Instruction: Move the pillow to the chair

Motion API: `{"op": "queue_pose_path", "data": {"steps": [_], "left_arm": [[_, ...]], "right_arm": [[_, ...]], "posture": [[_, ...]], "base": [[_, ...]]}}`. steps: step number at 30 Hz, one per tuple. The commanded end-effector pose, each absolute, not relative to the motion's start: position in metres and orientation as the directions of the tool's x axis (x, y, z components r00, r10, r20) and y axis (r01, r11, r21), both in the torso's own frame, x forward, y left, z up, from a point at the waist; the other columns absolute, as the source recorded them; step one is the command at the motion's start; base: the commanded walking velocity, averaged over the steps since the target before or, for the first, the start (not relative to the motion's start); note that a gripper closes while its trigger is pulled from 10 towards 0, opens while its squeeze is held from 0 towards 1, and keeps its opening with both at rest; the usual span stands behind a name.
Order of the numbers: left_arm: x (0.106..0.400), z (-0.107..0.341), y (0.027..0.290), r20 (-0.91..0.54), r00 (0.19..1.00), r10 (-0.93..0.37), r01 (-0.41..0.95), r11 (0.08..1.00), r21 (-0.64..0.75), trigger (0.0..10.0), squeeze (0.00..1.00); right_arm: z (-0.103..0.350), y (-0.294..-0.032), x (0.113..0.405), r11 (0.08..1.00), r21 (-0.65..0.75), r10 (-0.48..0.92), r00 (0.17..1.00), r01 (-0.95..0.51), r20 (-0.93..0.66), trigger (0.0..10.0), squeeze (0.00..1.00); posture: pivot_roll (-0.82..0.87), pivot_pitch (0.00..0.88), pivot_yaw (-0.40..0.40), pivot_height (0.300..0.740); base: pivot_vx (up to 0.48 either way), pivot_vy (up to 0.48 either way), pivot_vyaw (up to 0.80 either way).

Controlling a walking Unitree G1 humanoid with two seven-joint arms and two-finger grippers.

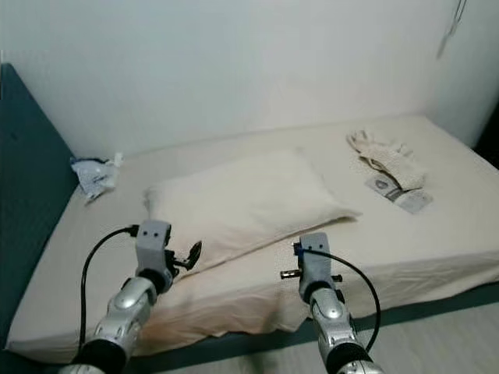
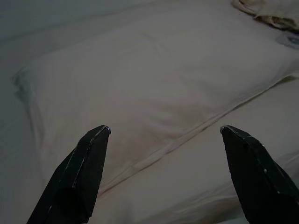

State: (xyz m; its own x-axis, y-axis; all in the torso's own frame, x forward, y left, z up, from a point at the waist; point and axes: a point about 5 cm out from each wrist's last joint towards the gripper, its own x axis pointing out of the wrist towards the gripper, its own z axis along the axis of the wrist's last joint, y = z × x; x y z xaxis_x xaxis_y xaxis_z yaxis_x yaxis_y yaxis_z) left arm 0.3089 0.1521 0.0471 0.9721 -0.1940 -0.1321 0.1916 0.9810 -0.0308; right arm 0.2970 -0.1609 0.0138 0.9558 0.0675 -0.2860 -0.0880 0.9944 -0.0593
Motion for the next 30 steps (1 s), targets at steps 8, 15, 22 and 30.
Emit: {"op": "queue_pose_path", "data": {"steps": [8,15,22,30], "left_arm": [[0.3093,0.0434,0.1544,-0.172,0.971,-0.168,0.163,0.986,-0.041,10.0,0.00],[0.3075,0.0424,0.1546,-0.166,0.975,-0.147,0.140,0.989,-0.049,10.0,0.00],[0.3072,0.0444,0.1530,-0.143,0.977,-0.155,0.148,0.987,-0.057,10.0,0.00],[0.3075,0.0465,0.1515,-0.126,0.978,-0.164,0.157,0.986,-0.065,10.0,0.00]], "right_arm": [[0.0134,-0.1615,0.2956,0.996,-0.045,0.060,0.959,-0.076,-0.278,10.0,0.00],[0.0154,-0.1640,0.2980,0.995,-0.051,0.070,0.958,-0.088,-0.280,10.0,0.00],[0.0183,-0.1642,0.3011,0.994,-0.053,0.080,0.958,-0.098,-0.275,10.0,0.00],[0.0206,-0.1636,0.3034,0.993,-0.055,0.085,0.959,-0.104,-0.270,10.0,0.00]], "posture": [[-0.05,0.034,0.067,0.740],[-0.05,0.036,0.040,0.740],[-0.05,0.034,0.026,0.740],[-0.06,0.031,0.024,0.740]], "base": [[0.000,0.000,0.00],[0.000,0.000,0.00],[0.000,0.000,0.00],[0.368,0.000,0.00]]}}
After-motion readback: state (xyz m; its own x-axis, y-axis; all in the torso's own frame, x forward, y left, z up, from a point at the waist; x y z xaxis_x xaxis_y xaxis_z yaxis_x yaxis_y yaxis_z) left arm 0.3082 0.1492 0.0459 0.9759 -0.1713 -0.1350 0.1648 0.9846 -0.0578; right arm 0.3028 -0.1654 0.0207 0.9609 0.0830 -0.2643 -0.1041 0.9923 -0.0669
